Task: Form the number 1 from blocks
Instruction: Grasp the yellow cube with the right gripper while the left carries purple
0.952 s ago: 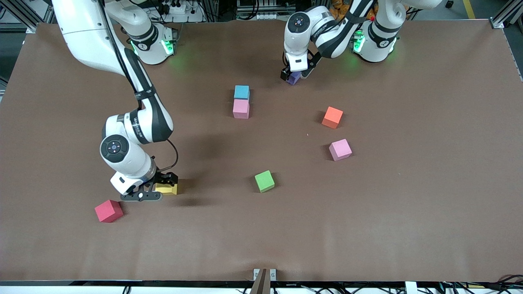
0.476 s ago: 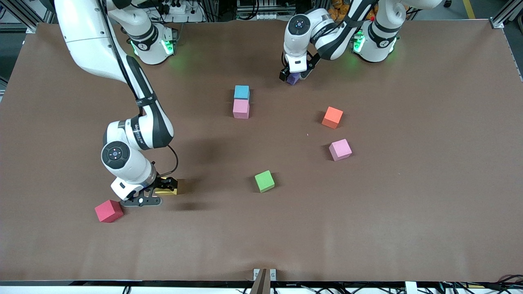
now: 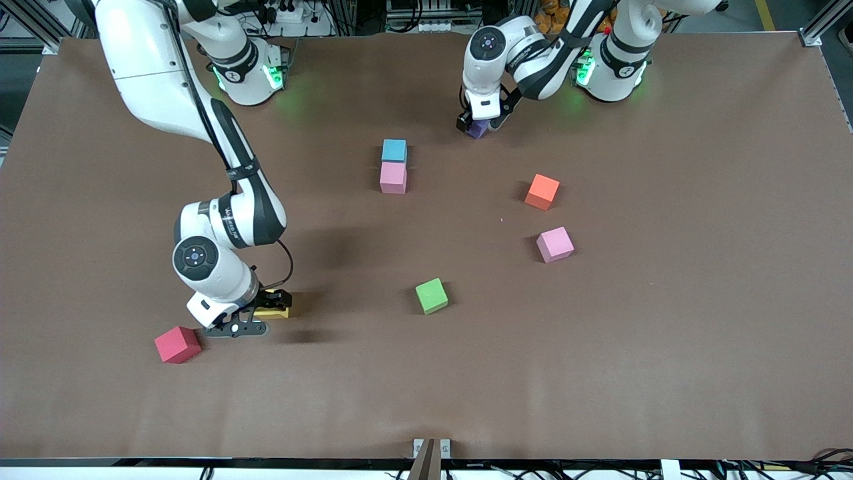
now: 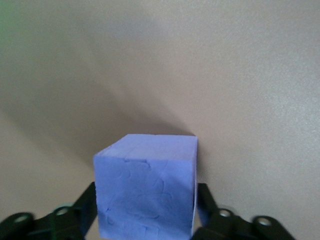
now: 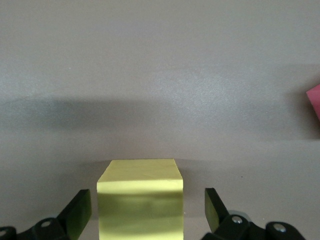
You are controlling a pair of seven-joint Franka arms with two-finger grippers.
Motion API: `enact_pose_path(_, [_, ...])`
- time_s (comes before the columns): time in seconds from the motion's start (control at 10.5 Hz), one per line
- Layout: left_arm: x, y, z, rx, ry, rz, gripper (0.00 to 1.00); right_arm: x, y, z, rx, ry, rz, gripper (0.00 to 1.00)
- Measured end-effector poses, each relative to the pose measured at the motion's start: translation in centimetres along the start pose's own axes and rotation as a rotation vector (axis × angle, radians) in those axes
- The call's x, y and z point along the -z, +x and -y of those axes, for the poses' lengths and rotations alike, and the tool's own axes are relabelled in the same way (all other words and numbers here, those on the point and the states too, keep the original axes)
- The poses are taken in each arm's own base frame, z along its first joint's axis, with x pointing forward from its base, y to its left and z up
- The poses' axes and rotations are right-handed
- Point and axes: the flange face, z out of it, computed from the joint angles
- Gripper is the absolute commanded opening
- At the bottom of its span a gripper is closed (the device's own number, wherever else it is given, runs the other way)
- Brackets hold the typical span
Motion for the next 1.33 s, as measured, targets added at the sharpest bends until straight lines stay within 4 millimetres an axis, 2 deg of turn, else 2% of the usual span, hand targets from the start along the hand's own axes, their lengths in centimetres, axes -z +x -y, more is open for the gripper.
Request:
enact_pose_path(0.29, [0.5,1.1,-0.9,-0.005,-0.013,0.007,0.0,-1.9,-0.6,0.0,-0.007,-0.002,0.033,1.0])
enact_pose_path(0.38, [0.9,1.0,-1.3,-0.044,-0.024,-0.001,0.0,-2.7,-0.9,-0.1,-0.028,0.012,0.051,0.9])
enact_pose_path(0.57, [3.1,0.8,-3.7,-0.136,-0.054,-0.055,0.0,-3.2,-1.1,-0.1,-0.097,0.071,0.07,0.61])
enact_pose_path(0.67, [4.4,0.1,-4.9,-0.189,-0.061,-0.077,0.0,-3.2,-1.1,-0.1,-0.119,0.092,0.073,0.54])
enact_pose_path(0.86, [6.0,-3.7,-5.5,-0.365,-0.082,-0.117,0.0,-3.1,-1.0,-0.3,-0.134,0.1,0.072,0.54])
enact_pose_path(1.14, [5.9,-11.7,-4.4,-0.548,-0.054,-0.128,0.0,-2.4,-0.3,-1.3,-0.146,0.093,0.054,0.55])
enact_pose_path(1.33, [5.7,-14.8,-5.9,-0.646,-0.057,-0.142,0.0,-0.8,0.0,-1.0,-0.141,0.1,0.035,0.55])
